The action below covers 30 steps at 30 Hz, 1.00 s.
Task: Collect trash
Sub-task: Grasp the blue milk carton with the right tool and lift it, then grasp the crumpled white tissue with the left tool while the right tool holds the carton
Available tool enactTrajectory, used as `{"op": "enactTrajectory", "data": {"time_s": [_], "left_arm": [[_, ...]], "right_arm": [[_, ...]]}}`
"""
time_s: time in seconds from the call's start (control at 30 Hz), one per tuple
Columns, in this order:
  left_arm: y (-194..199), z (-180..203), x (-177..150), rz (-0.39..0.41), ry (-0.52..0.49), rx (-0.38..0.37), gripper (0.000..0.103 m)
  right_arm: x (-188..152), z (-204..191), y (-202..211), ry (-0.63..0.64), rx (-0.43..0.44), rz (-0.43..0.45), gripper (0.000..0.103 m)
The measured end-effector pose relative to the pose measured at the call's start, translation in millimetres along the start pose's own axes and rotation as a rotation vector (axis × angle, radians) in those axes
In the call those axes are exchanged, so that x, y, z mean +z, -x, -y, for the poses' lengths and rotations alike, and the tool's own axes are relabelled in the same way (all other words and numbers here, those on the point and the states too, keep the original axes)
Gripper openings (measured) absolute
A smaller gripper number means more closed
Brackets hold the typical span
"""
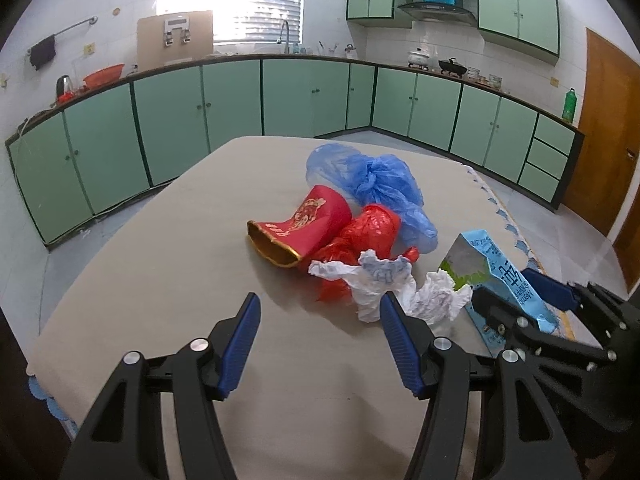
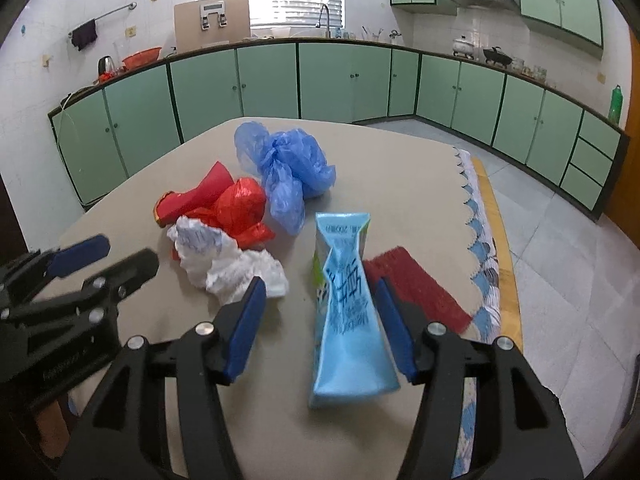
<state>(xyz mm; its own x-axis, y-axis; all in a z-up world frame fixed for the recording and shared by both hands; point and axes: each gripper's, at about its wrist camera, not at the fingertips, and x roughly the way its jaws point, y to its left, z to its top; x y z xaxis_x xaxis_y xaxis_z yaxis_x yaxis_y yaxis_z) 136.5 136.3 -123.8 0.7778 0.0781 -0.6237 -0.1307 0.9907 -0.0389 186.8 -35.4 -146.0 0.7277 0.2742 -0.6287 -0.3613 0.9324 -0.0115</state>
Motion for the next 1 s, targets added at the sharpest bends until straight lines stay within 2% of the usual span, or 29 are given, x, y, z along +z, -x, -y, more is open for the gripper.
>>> {"op": "enactTrajectory", "data": {"time_s": [0.07,0.17,0.2,0.33,0.4,0.63,0.83,0.93,1.0], "left_arm": [[-1.1,-0.5,-0.7,-0.004,0.002,-0.005,0.061],[-1.8,1.1,-2.4,-0.007,0.001,-0.013,0.061],[-2.3,1.8,-2.8,-0.009,0.001,-0.015,0.061],[-3.3,4.0,-4.2,-0.013,0.000,-0.023,0.061],[-2.8,5.6,-4.6,-0.015,-0.002,-0.027,0.061],[0.5,12.9,-3.5,-0.009,-0.015,-0.034,0.061],[1.7,13.4,-2.6,-0.009,-0.019,-0.029,0.061],[0.7,13.7,-2.6,-0.012,-0.018,-0.029,0.061],[0.5,14.8,-2.6,-0.012,-0.020,-0.031,0.061]], "right_arm": [[3.8,2.9,-3.7,-0.023,0.002,-0.005,0.051],[6.0,8.4,-9.8,-0.045,0.009,-0.030,0.032],[5.5,9.6,-10.4,-0.048,0.009,-0.032,0.022],[5.2,13.6,-9.5,-0.054,0.025,-0.035,0.019],[5.3,12.8,-4.7,-0.051,0.037,-0.018,0.013],[10.3,11.4,5.9,-0.058,0.093,0.006,0.011],[6.9,14.6,0.5,-0.065,0.072,-0.025,0.012],[6.9,17.2,1.3,-0.069,0.055,-0.028,0.017],[7.3,17.6,1.9,-0.057,0.029,-0.029,0.027]]}}
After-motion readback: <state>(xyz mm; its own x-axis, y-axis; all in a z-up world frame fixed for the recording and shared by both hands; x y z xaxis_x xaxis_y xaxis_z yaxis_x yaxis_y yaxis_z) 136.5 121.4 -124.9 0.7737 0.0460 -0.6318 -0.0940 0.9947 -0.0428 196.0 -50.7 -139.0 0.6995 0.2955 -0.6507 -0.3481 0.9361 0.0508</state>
